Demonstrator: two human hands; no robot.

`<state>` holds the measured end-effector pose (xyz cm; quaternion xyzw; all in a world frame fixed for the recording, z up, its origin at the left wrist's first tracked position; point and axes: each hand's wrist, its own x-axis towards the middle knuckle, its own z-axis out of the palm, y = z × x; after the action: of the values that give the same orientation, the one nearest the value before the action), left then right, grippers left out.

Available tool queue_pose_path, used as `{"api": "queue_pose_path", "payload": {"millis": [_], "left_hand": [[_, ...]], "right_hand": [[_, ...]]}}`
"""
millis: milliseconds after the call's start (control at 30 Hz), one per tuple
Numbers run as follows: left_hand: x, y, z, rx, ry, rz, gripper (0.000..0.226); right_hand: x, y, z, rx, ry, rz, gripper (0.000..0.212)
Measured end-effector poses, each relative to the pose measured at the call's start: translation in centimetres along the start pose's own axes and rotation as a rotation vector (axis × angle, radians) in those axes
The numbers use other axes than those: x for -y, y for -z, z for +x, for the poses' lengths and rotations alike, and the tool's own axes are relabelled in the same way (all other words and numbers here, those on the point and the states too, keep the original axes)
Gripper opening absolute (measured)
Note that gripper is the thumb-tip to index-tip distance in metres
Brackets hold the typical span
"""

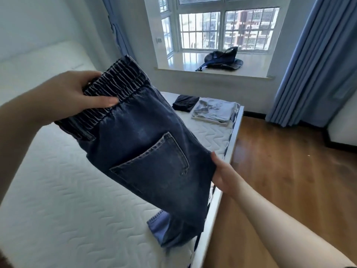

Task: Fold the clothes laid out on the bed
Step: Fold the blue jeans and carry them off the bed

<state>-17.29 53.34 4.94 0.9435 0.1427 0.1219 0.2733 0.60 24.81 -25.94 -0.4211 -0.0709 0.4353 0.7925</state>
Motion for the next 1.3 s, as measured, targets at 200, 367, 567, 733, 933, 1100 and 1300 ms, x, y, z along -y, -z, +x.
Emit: {"api": "queue_pose_path", "payload": {"millis": [200, 367, 567, 733, 933, 1100, 1300], "left_hand": [[1.9, 3.4, 3.8, -0.212, 0.031, -0.09, 0.066], [2.0, 4.1, 7.2, -0.36, 0.072, -0.16, 0.063], [0.4, 3.6, 10.3, -0.478, 0.134, -0.27, 0.063], [-1.3, 2.0, 12.4, -0.547, 0.181, -0.386, 0.069], [-1.7, -2.4, 12.1, -0.586, 0.269, -0.498, 0.06], [0.4, -9.6, 8.1, -0.573, 0.442, -0.578, 0.061], [4.3, -19.9, 1.2, -0.592, 0.692, -0.614, 0.051]], "right_hand": [[10.0, -0.4, 6.5, 0.048, 0.156, -0.057, 0.051], [19.4, -1.5, 13.3, 0.082, 0.26, -0.227, 0.028], [30.1, -3.5, 20.4, 0.067, 0.373, -0.457, 0.012], [38.6, -5.9, 24.7, 0.021, 0.654, -0.781, 0.01], [41.8, -7.2, 28.7, 0.103, 0.73, -1.031, 0.005], [35.5, -6.5, 33.0, 0.24, 0.569, -1.17, 0.004], [22.8, -3.6, 37.4, 0.374, 0.18, -1.243, 0.02]]}}
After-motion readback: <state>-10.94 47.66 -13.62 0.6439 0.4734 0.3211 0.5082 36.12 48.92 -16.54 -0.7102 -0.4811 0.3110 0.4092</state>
